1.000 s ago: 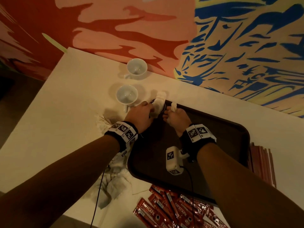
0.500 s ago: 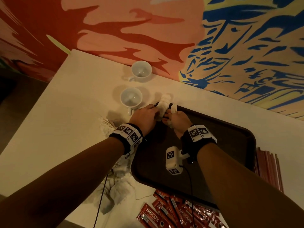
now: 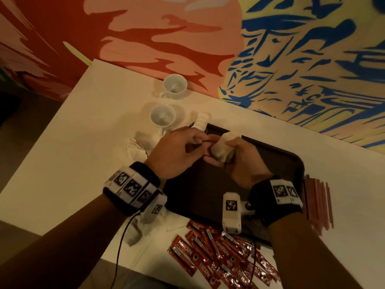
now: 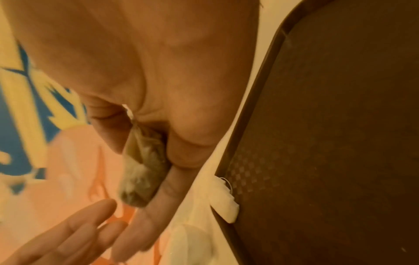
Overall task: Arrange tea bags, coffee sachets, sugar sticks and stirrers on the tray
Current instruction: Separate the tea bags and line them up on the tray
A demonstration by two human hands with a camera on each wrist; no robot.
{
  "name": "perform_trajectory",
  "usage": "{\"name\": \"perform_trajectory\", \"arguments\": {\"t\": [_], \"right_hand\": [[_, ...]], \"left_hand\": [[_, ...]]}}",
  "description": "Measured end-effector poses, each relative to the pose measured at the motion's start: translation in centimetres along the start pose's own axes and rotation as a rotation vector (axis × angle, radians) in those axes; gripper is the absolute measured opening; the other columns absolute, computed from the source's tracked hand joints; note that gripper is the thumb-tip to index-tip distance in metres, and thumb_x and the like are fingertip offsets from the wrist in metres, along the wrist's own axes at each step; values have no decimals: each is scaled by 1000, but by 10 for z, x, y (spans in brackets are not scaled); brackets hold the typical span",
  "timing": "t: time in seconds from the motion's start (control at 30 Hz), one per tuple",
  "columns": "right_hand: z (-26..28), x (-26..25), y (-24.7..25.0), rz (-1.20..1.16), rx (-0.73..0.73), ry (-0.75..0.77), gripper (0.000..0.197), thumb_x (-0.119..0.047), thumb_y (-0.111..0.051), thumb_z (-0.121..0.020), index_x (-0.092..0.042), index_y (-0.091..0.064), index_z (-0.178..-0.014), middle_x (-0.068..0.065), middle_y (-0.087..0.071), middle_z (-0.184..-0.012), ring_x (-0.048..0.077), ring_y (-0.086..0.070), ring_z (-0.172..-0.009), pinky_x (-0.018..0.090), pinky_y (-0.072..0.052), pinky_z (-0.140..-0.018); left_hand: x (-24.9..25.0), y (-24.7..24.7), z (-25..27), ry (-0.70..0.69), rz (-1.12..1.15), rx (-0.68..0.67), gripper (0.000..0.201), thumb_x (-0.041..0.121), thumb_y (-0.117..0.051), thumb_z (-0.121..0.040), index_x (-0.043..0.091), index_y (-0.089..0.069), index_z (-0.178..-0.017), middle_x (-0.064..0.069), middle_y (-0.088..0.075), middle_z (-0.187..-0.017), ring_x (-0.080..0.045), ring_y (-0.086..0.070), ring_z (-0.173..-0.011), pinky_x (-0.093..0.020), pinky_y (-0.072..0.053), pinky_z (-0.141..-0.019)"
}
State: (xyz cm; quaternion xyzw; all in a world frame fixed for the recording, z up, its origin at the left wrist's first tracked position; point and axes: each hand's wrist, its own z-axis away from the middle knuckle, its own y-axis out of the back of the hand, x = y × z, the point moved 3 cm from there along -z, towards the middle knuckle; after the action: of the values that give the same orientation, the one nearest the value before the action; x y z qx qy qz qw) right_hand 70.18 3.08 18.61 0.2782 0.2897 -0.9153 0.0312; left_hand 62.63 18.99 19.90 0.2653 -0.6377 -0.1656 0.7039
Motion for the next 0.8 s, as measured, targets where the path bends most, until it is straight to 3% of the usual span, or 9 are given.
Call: {"name": "perform_trajectory", "arguments": {"t": [0.07, 0.23, 0.37, 0.47, 0.63, 0.73, 0.8], "right_hand": [[29, 2, 1, 19, -56, 3, 26, -7, -39, -103, -4, -58, -120, 15, -76, -107, 32, -73, -100, 45, -62, -85], [93, 4, 3, 418, -157, 147, 20, -14, -49, -103, -10, -67, -112, 6, -78, -101, 19, -75, -95, 29, -62, -73], [118, 8, 10, 556, -178, 204, 23, -18, -57, -100, -6, -68, -115, 14, -75, -106, 29, -73, -98, 34, -62, -72], [137, 9, 15, 598, -200, 210, 29, -24, -60, -96, -6, -68, -117, 16, -76, -103, 32, -74, -93, 32, -61, -67], [166, 13, 25, 620, -270, 260, 40, -35, -60, -91, -9, -67, -121, 18, -75, -106, 25, -73, -84, 28, -59, -61], [179, 17, 36, 574, -273, 287, 44, -39, -57, -93, -6, -66, -121, 20, -74, -108, 25, -73, -85, 28, -60, -62], [187, 19, 47, 529, -257, 299, 40, -35, -51, -99, -5, -65, -122, 18, -74, -108, 24, -72, -86, 29, -60, -64]], "left_hand": [[25, 7, 23, -2, 72, -40, 26, 27, -73, -91, 26, -68, -116, 16, -66, -104, 2, -61, -93, -9, -45, -75], [67, 3, 71, 6, 181, -170, 47, 32, -77, -86, 28, -61, -130, 10, -61, -111, -7, -65, -86, -15, -51, -71], [88, -6, 88, 25, 254, -143, 44, 32, -74, -88, 24, -59, -129, 9, -66, -96, -9, -65, -88, -22, -51, -80], [101, -10, 96, 109, 344, -118, 45, 29, -71, -90, 21, -56, -132, -3, -68, -91, -15, -67, -78, -35, -58, -73], [129, -19, 112, 80, 371, -88, 11, 17, -67, -95, 15, -70, -105, -4, -68, -80, -11, -63, -69, -29, -53, -63], [142, -26, 122, 81, 398, -35, 12, 15, -67, -95, 6, -69, -103, -16, -69, -92, -14, -65, -76, -29, -53, -64], [148, -29, 129, 89, 421, 4, 13, 14, -65, -96, 5, -68, -105, -15, -70, -98, -12, -66, -81, -26, -56, -67]]}}
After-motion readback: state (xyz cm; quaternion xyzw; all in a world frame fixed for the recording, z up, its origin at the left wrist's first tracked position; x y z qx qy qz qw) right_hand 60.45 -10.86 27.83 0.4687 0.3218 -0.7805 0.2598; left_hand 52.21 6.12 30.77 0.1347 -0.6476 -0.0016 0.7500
